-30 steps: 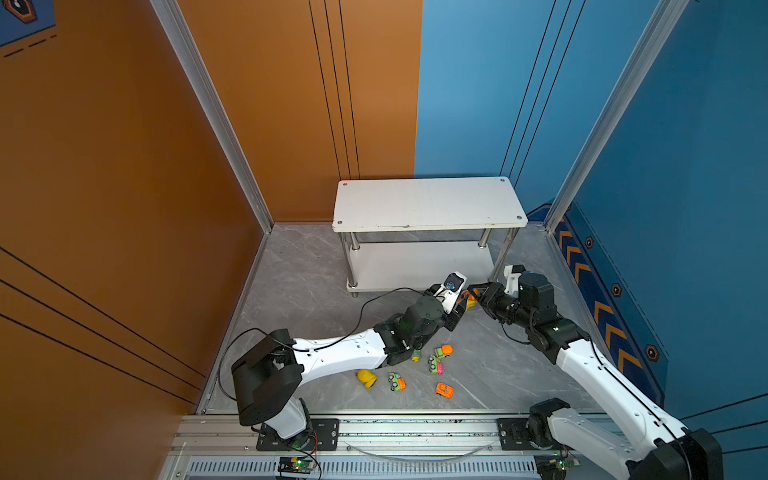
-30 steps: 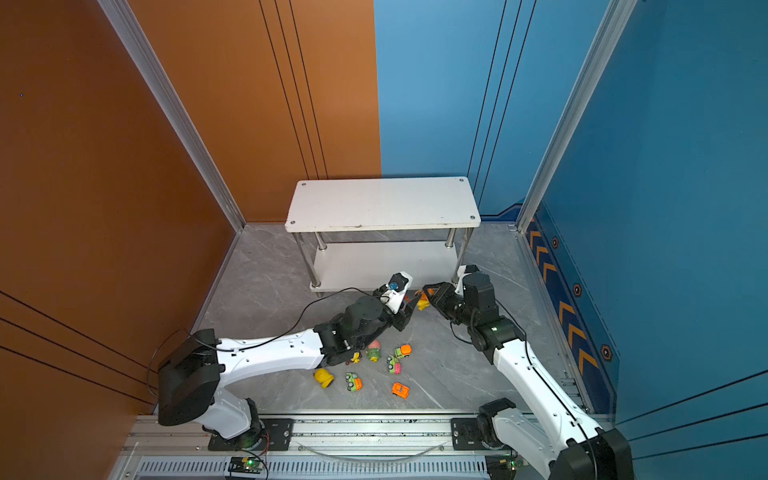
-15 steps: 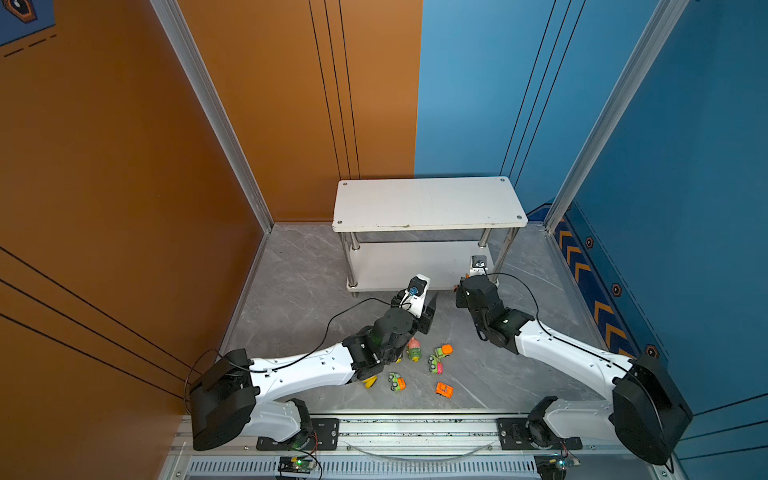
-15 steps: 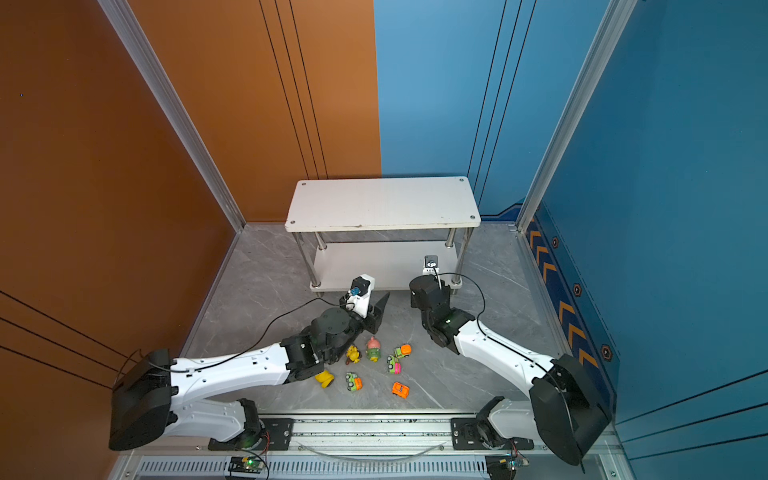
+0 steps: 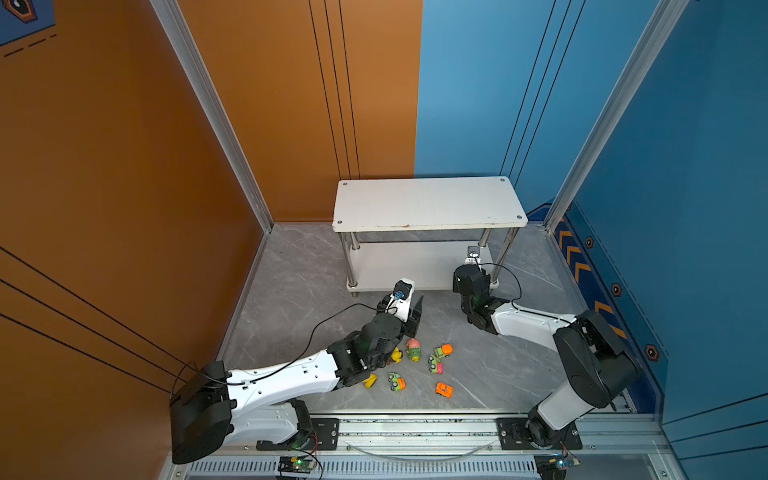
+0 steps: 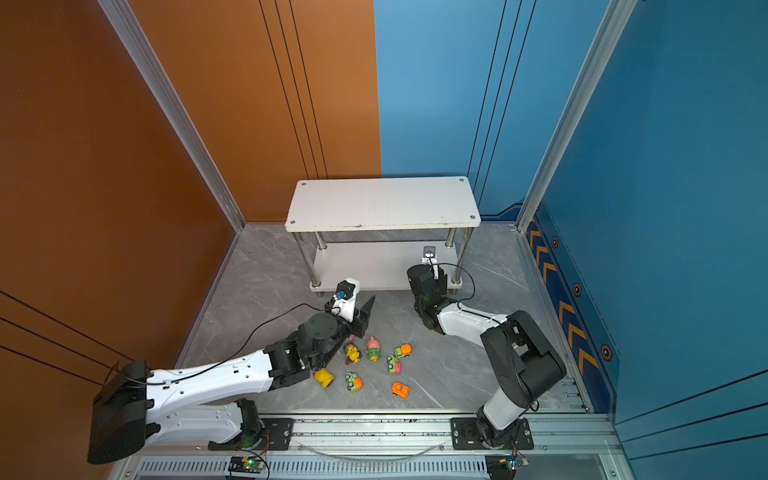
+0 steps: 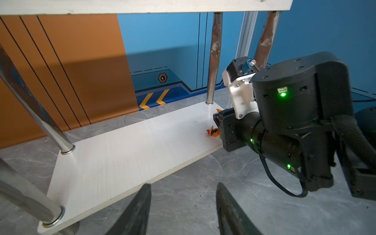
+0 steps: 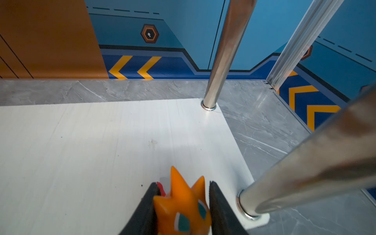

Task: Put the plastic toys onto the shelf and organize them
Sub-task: 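Carry the figure with the right gripper to the shelf end and lower it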

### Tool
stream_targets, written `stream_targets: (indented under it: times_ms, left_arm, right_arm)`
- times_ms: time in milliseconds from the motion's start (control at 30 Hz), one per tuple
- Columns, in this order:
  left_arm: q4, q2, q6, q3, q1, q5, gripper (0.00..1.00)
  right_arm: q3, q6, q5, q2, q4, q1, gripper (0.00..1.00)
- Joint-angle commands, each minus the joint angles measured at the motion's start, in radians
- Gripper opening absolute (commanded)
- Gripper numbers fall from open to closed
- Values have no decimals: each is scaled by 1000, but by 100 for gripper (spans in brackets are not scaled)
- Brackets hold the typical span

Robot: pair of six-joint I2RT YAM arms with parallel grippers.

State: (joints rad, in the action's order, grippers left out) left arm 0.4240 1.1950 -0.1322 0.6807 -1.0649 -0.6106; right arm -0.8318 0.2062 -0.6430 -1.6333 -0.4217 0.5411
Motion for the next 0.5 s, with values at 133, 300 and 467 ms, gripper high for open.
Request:
stream_targets:
  times_ms: [133, 300, 467]
  left_arm:
    - [-20, -7, -17, -9, 19, -31, 53]
    - [-23, 6, -23, -4, 25, -20, 53]
    - [-28, 5, -28, -1, 28, -18, 53]
  right_arm:
    - [-95, -62, -17, -89, -63, -20, 8]
    - [-148, -110, -39, -166, -57, -23, 8]
    - [-183, -114, -70, -223, -48, -23, 8]
